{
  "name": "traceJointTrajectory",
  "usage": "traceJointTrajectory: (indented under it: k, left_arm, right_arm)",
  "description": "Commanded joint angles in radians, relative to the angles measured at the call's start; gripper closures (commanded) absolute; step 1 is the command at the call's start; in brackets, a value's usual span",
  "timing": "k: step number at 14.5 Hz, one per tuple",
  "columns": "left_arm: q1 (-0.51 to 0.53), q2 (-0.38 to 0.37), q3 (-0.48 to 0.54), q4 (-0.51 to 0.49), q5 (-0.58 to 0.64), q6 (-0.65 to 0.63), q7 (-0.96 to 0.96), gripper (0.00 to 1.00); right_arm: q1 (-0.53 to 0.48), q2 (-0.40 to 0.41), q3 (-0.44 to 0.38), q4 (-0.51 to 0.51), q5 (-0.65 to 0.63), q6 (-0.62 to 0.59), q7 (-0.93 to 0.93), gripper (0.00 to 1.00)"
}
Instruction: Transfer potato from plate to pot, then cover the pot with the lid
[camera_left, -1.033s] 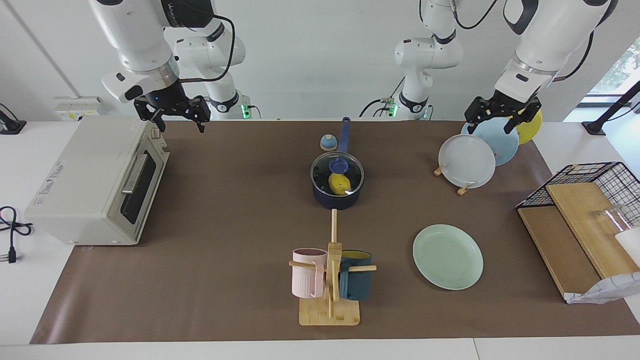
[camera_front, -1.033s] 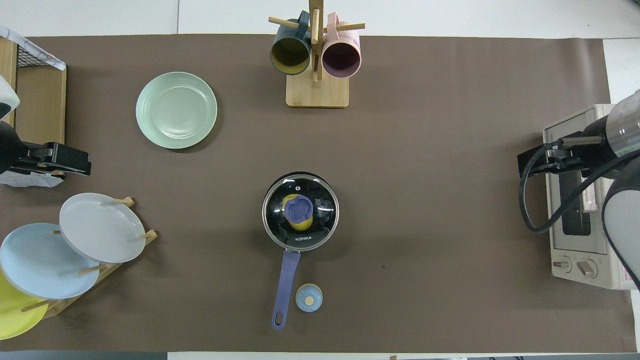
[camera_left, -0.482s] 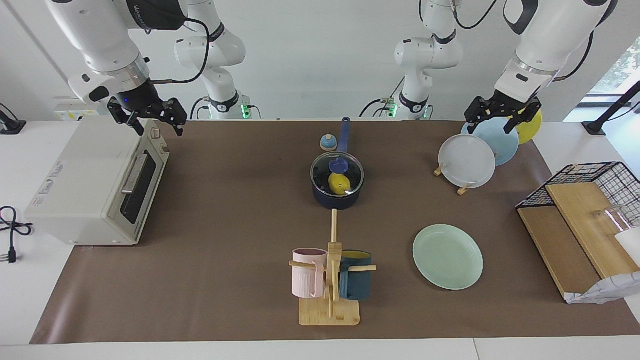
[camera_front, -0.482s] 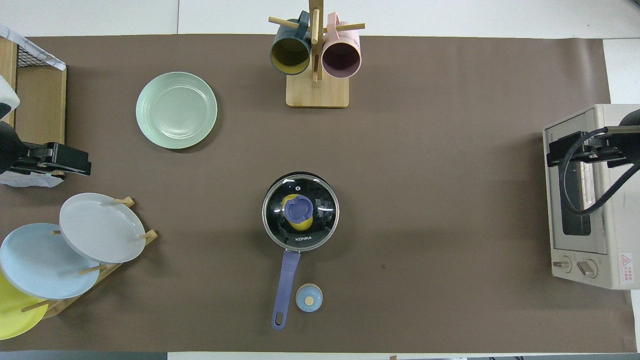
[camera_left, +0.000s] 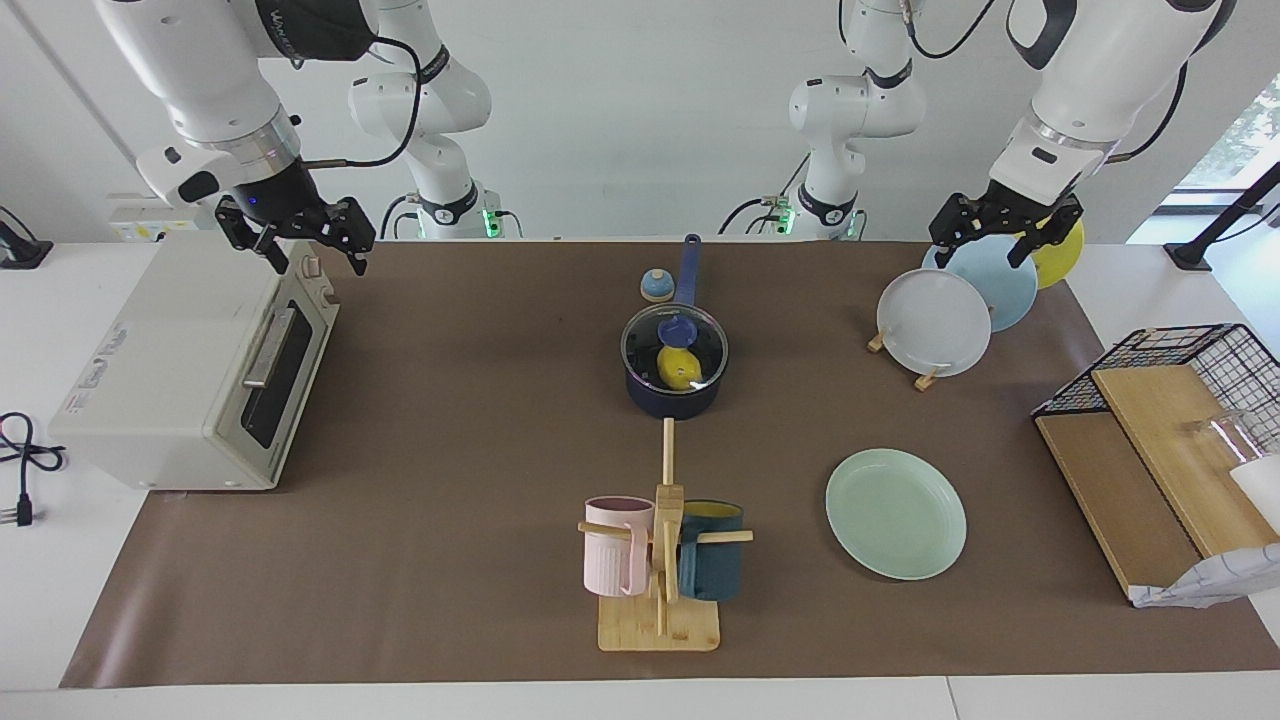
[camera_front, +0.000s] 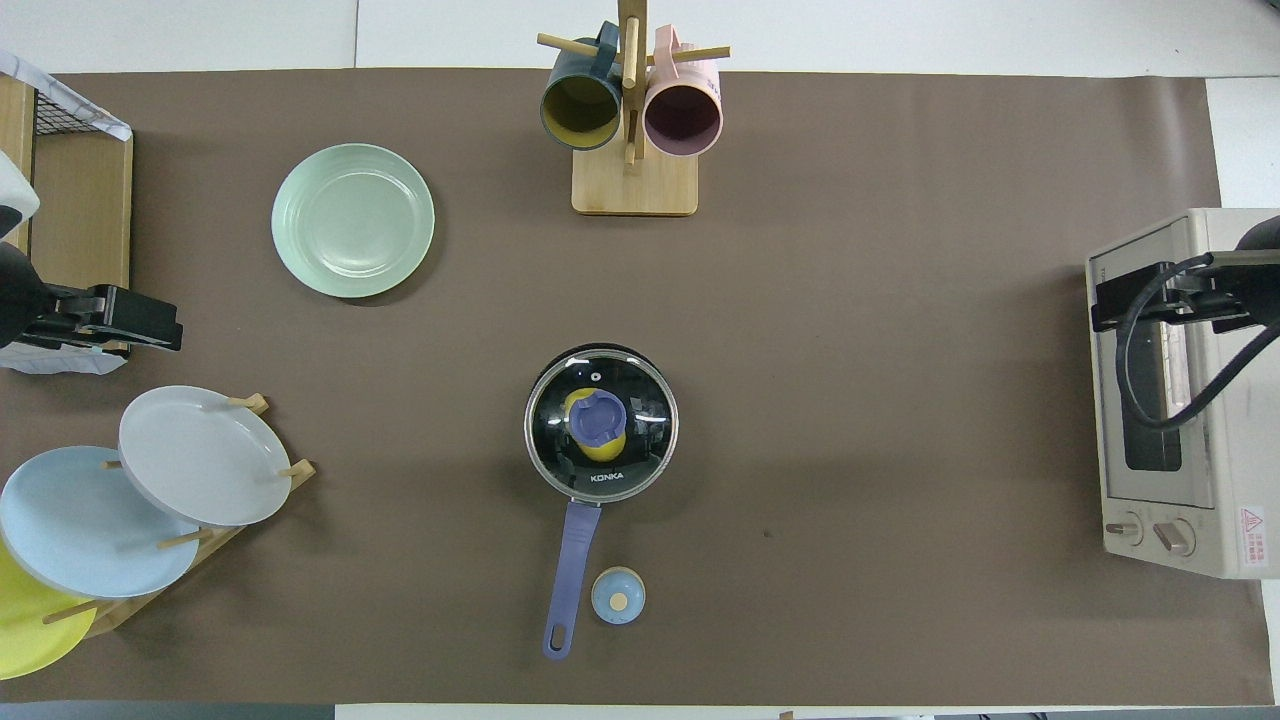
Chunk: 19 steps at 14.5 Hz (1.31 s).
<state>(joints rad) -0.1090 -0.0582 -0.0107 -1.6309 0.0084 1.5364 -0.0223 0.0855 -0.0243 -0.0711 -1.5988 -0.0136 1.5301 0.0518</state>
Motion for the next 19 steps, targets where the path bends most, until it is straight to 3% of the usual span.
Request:
traceJointTrajectory:
  k: [1,19]
  left_arm:
    - [0.015,-0.028,-0.006,-0.027,-0.010,-0.006,0.002,0.00]
    - [0.015,-0.028,-0.006,-0.027,-0.010,-0.006,0.002,0.00]
  right_arm:
    - [-0.021,-0.011,0.007,-0.010,0.004,-0.011,-0.053,0.00]
    - [-0.039,-0.009,0.005,-0.009,0.007,-0.016,-0.053,0.00]
